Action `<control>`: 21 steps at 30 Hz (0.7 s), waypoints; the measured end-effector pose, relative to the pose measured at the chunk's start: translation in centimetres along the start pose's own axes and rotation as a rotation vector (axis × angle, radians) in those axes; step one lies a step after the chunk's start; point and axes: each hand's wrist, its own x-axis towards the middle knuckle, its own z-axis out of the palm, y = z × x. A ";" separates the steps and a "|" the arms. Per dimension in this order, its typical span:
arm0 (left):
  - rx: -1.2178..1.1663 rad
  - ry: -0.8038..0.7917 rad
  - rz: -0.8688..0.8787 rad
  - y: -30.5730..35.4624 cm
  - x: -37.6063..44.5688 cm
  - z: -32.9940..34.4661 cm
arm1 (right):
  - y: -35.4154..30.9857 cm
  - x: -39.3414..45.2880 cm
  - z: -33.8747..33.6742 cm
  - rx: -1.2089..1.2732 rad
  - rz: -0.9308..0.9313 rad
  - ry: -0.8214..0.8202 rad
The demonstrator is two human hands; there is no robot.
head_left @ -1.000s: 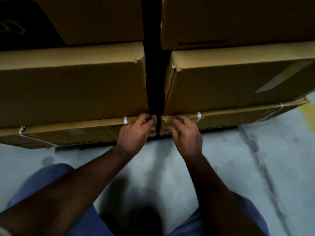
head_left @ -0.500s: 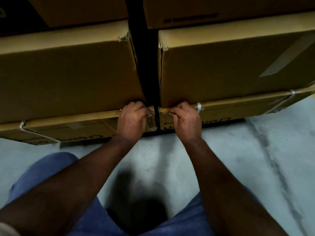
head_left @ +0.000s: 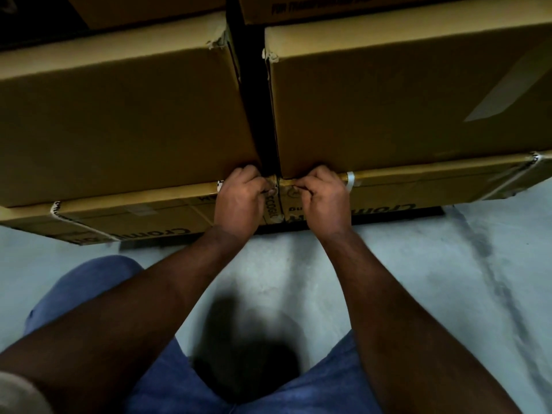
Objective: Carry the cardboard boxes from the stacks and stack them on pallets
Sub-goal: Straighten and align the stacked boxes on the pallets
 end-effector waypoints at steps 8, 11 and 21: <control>0.076 -0.026 -0.081 0.6 -0.5 0.4 | -1.8 -1.7 -0.8 0.285 0.387 0.303; 0.095 -0.040 -0.157 1.7 -0.6 0.7 | -0.2 -0.2 -1.9 0.495 1.000 0.614; 0.109 0.044 -0.111 2.7 0.0 2.3 | 1.9 0.9 -2.9 0.728 1.085 0.357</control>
